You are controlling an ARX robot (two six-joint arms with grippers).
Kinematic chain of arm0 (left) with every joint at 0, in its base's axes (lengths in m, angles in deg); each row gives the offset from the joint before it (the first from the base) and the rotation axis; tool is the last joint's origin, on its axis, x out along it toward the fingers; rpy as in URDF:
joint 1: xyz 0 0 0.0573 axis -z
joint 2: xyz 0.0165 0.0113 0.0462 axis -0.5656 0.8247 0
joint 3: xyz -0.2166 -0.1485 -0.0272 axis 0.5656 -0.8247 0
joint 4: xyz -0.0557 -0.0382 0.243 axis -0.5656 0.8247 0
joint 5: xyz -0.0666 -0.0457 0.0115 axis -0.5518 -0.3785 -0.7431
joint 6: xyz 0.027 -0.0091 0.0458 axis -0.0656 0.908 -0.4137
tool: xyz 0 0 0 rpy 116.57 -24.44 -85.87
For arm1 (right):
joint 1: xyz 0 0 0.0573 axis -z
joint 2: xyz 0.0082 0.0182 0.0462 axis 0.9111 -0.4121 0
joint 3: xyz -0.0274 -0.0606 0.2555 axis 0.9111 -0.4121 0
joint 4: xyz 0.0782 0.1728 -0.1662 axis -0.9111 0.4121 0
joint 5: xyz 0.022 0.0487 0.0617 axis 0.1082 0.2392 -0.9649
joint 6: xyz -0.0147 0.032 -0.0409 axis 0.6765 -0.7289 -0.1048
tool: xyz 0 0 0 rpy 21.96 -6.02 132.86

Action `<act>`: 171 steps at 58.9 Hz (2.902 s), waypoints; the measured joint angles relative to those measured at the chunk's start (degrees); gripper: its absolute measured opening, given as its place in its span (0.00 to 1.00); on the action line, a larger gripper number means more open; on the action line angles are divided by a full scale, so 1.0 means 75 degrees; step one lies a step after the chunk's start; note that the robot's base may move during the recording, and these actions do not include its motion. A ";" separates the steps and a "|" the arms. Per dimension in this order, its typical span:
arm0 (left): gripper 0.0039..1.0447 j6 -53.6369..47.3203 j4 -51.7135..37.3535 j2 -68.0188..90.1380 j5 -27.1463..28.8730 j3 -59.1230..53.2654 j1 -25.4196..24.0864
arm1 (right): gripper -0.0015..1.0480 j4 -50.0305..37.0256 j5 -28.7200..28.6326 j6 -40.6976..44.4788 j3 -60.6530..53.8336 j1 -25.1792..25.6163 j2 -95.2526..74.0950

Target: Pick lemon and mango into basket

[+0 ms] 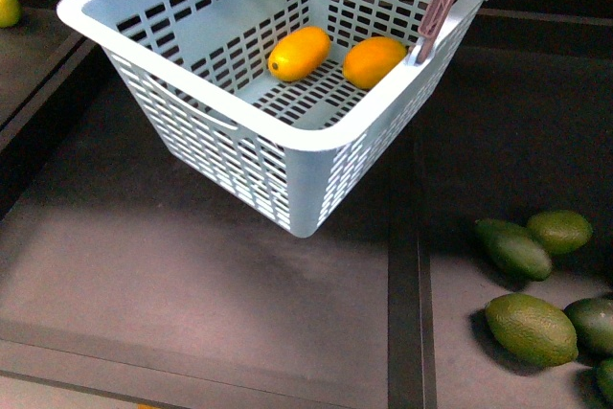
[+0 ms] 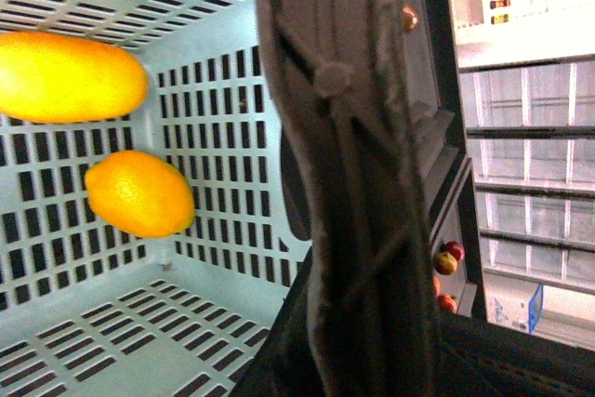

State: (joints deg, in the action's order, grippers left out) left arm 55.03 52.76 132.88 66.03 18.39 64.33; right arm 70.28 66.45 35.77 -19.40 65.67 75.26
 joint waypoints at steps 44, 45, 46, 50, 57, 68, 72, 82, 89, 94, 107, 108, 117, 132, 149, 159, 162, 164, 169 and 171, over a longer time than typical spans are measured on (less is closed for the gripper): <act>0.23 0.1081 0.1102 0.0539 0.0353 -0.0562 -0.0705 | 0.92 0.0000 -0.0003 0.0000 0.0000 0.0000 0.0000; 0.26 0.1166 0.1148 0.0513 0.0358 -0.0583 -0.0708 | 0.92 0.0000 0.0000 0.0000 0.0000 0.0000 0.0000; 0.29 0.1218 0.1183 0.0487 0.0379 -0.0603 -0.0711 | 0.92 0.0000 0.0000 0.0000 0.0000 0.0000 0.0000; 0.39 0.1425 0.1314 0.0399 0.0458 -0.0638 -0.0723 | 0.92 0.0000 0.0000 0.0000 0.0000 0.0000 0.0000; 0.60 0.1606 0.1749 0.0146 0.0659 -0.0638 -0.0723 | 0.92 0.0000 0.0000 0.0000 0.0000 0.0000 0.0000; 0.95 0.1629 0.3509 -0.0839 0.1527 -0.0775 -0.0729 | 0.92 0.0000 0.0000 0.0000 0.0000 0.0000 0.0000; 0.93 0.1638 0.4100 -0.1294 0.1580 -0.1023 -0.0746 | 0.92 0.0000 0.0000 0.0000 0.0000 0.0000 0.0000; 0.80 -0.1052 0.1134 -0.2923 0.1090 -0.3573 -0.0860 | 0.92 0.0000 -0.0003 0.0000 0.0000 0.0000 0.0000; 0.59 -0.6114 -0.3657 -0.4089 0.0624 -0.6723 -0.1250 | 0.92 0.0000 0.0006 0.0000 0.0000 0.0000 0.0000; 0.44 -0.8731 -0.6924 -0.4648 0.0361 -0.8335 -0.1641 | 0.92 0.0000 0.0003 0.0000 0.0000 0.0000 0.0000; 0.02 -1.0751 -0.8163 -0.6324 -0.0358 -1.0631 -0.2346 | 0.92 0.0000 0.0003 0.0000 0.0000 0.0000 0.0000; 0.03 -1.0794 -0.8174 -0.6406 -0.0396 -1.0774 -0.2390 | 0.92 0.0000 0.0003 0.0000 0.0000 0.0000 0.0000; 0.03 -1.0943 -0.8180 -0.7335 -0.0726 -1.1692 -0.2777 | 0.92 0.0000 0.0003 0.0000 0.0000 0.0000 0.0000; 0.03 -1.0978 -0.7790 -0.8766 -0.1145 -1.2706 -0.3206 | 0.92 0.0000 0.0003 0.0000 0.0000 0.0000 0.0000; 0.03 -1.1001 -0.7344 -0.9999 -0.1877 -1.3578 -0.3946 | 0.92 0.0000 0.0003 0.0000 0.0000 0.0000 -0.0003; 0.03 -1.1004 -0.6400 -1.1167 -0.1894 -1.3720 -0.3960 | 0.92 0.0000 0.0003 0.0000 0.0000 0.0000 0.0000; 0.03 -1.1007 -0.6050 -1.1567 -0.1900 -1.3782 -0.3960 | 0.92 0.0000 0.0003 0.0000 0.0000 0.0000 0.0000; 0.03 -1.1007 -0.5843 -1.1779 -0.1894 -1.3782 -0.3960 | 0.92 0.0000 0.0003 0.0000 0.0000 0.0000 0.0000; 0.03 -1.1004 -0.5371 -1.2327 -0.1894 -1.3782 -0.3960 | 0.92 0.0000 0.0003 0.0000 0.0000 0.0000 0.0000; 0.03 -1.1004 -0.5091 -1.2619 -0.1894 -1.3784 -0.3960 | 0.92 0.0000 0.0003 0.0000 0.0000 0.0000 0.0000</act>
State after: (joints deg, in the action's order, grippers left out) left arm -27.50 14.58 38.24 51.82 -84.99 34.63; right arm 70.28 66.47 35.77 -19.40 65.67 75.26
